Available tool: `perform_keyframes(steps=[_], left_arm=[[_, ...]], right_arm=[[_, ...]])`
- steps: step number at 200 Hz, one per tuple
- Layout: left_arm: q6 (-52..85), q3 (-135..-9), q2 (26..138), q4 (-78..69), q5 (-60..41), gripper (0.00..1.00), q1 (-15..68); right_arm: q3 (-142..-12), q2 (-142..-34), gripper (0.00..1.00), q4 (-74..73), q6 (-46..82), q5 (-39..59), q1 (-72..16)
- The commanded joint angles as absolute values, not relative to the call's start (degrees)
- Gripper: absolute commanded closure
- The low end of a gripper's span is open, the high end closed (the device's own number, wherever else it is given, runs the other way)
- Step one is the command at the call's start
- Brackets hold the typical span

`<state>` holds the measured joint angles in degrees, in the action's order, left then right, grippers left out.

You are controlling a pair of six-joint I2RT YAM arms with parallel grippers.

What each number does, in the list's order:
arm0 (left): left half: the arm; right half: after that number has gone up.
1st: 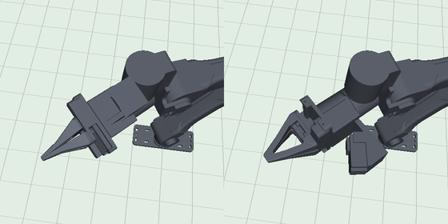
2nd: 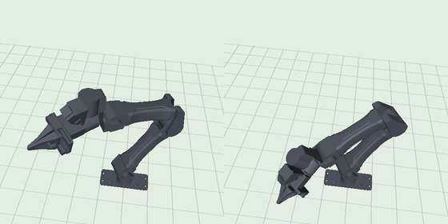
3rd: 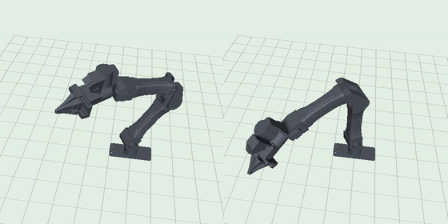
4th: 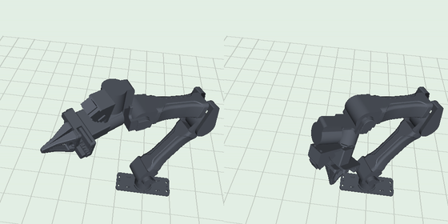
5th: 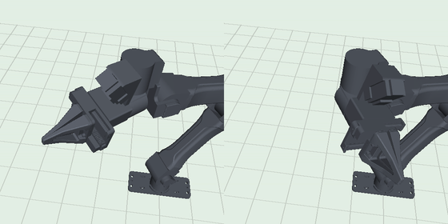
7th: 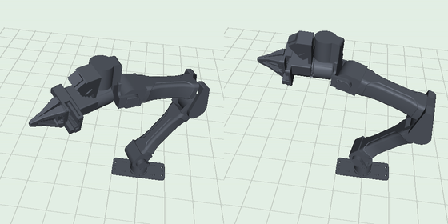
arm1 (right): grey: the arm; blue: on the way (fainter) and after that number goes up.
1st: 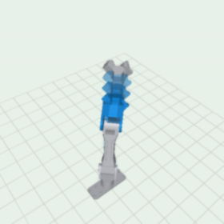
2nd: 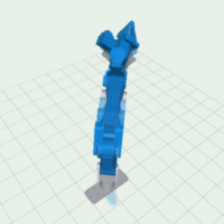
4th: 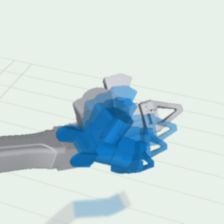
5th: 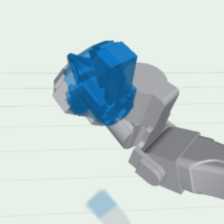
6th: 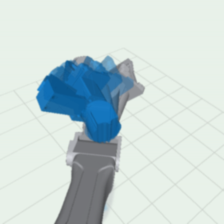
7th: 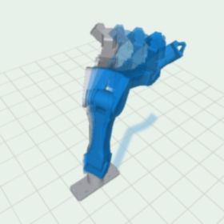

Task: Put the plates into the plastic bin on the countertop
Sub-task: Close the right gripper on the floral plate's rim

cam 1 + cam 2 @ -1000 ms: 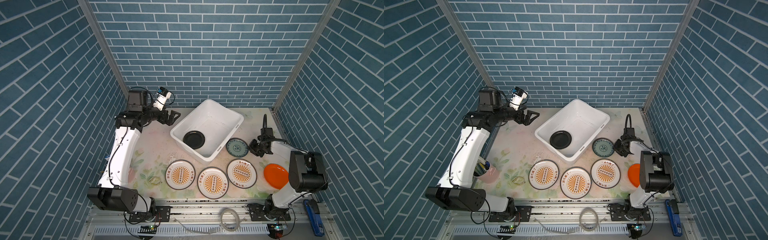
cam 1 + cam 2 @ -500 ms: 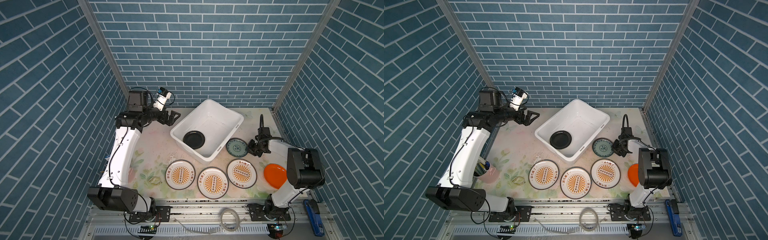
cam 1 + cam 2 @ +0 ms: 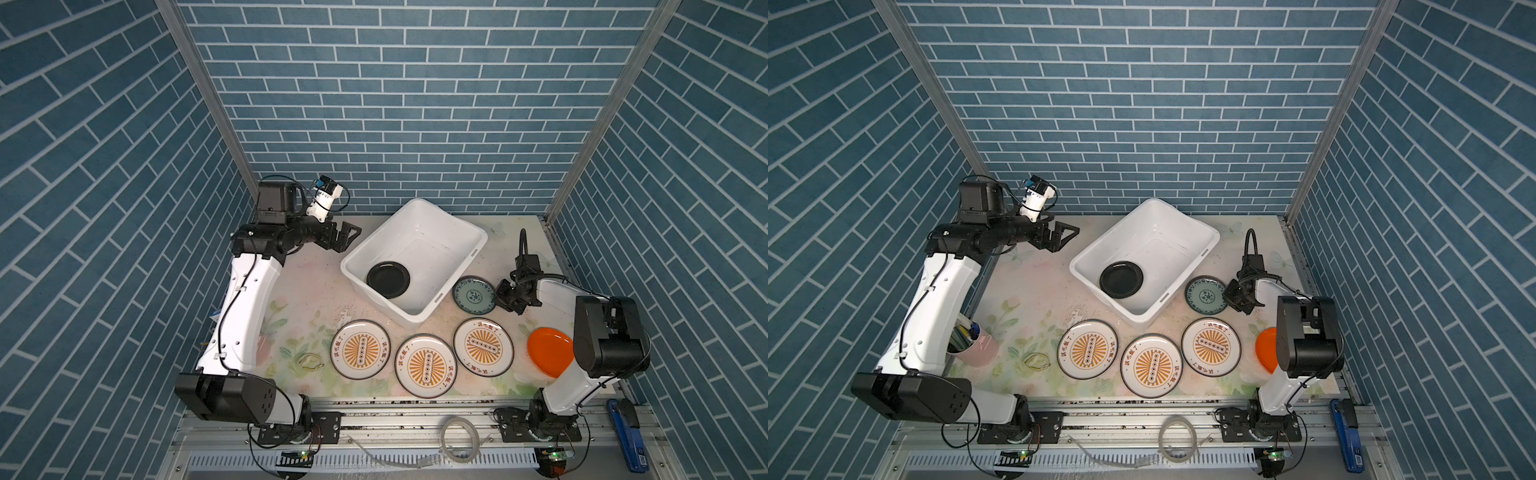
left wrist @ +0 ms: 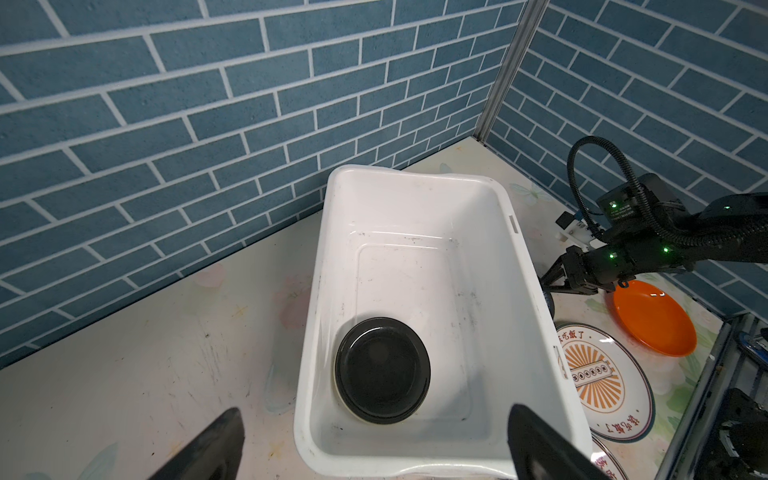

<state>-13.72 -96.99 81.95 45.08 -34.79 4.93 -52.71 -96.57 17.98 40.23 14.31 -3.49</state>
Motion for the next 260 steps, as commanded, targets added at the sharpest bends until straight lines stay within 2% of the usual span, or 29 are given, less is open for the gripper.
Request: perform_keyframes(steps=[1,150,212,260], left_arm=[[-13.2,-96.5,81.3,44.1,-35.1,0.0,5.3],[-12.5,-97.0,82.3,43.6,-35.7,0.0,5.4],[-12.3,-97.3,82.9,43.5,-35.9,0.01,5.4],[-12.1,-97.8,83.4,43.2,-35.9,0.0,5.4]], right_arm=[[-53.0,-97.9,0.8,17.0,41.6,14.8,-3.7],[-52.5,-96.6,0.89,19.7,43.8,8.8,-3.1],[-50.9,-95.3,0.87,18.8,45.8,7.9,-1.6],[-49.3,-95.5,0.83,16.4,47.1,9.3,-0.9]])
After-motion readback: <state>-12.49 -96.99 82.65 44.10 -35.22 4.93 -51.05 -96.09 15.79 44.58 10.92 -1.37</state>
